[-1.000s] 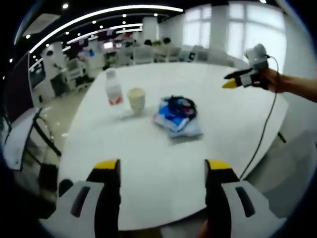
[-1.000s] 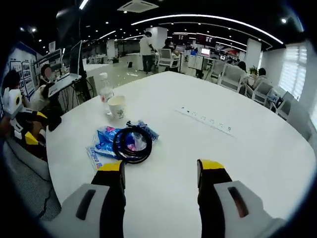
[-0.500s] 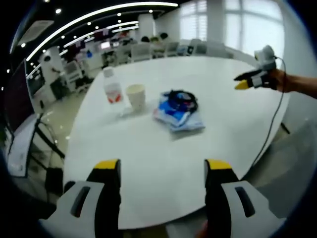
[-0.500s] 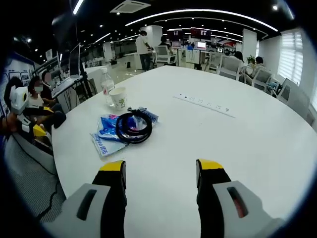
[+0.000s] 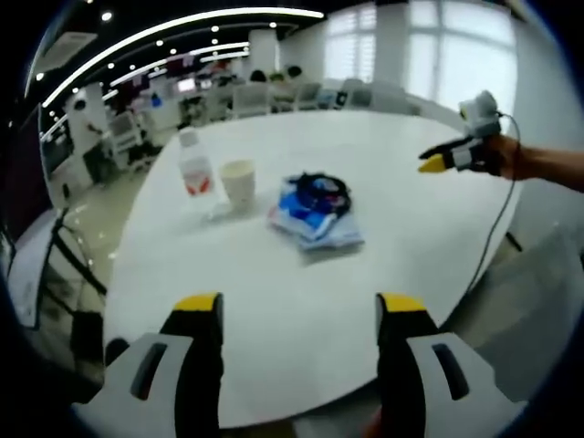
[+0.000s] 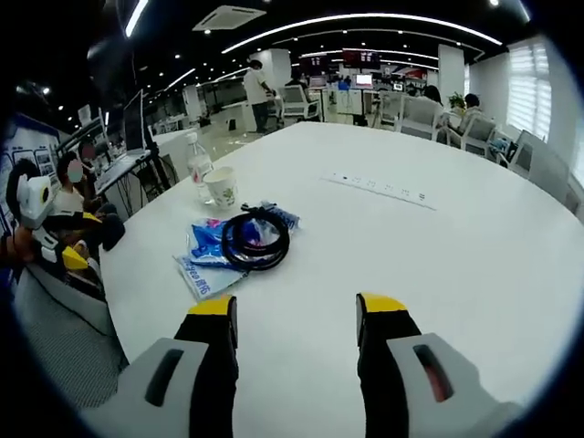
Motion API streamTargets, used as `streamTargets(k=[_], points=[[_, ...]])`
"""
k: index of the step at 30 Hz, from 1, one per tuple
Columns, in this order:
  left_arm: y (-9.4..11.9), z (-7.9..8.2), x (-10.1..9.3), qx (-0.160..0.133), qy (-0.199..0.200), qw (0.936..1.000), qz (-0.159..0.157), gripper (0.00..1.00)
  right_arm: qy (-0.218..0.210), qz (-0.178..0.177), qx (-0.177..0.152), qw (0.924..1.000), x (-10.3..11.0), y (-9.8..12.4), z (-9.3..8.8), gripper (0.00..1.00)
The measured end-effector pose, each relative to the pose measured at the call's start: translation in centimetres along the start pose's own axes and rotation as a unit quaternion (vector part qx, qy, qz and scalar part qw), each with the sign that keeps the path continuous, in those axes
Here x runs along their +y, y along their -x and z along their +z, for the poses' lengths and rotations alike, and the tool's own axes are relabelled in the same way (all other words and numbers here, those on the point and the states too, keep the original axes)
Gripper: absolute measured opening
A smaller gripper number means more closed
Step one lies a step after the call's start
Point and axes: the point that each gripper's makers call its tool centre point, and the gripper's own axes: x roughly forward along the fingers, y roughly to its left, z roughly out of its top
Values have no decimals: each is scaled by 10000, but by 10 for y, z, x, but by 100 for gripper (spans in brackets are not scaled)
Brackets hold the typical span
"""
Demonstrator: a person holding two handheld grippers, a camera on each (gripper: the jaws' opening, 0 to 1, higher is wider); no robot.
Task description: Arrange the tabletop items into an orderly group along one side of the table until the central work area is clear of visible clutter.
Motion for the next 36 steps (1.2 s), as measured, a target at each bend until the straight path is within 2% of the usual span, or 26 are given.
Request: streamTargets(k=[8,12,19,23,26,27,33,36], points=[[1,4,-4,-119,-5,9999,-119,63,157,-43,157,9997,11,-21,10,51],[0,4,-6,-118,-23,9998,-170,62,271,82,200,9994,22,-42,23,51],[-1,3,-9,-116,27,9996,-258,62,311,103,213,9992,27,-92,58,44],[-1,3,-9,-138,62,9995,-288,62,484,66,314,9983,24,-118,69,44],[-1,3,-8,-150,92,9994,-288,62,430,128,374,9983,24,-134,75,44],[-1,4,-8,-158,121,9994,-294,62,362,143,358,9986,7,-150,85,43],[-2,4,-3,-164,226,9993,-232,62,450,206,651,9966,-1,-187,77,43],[-2,3,-2,-154,266,9993,-211,61,412,214,741,9962,4,-189,70,43]])
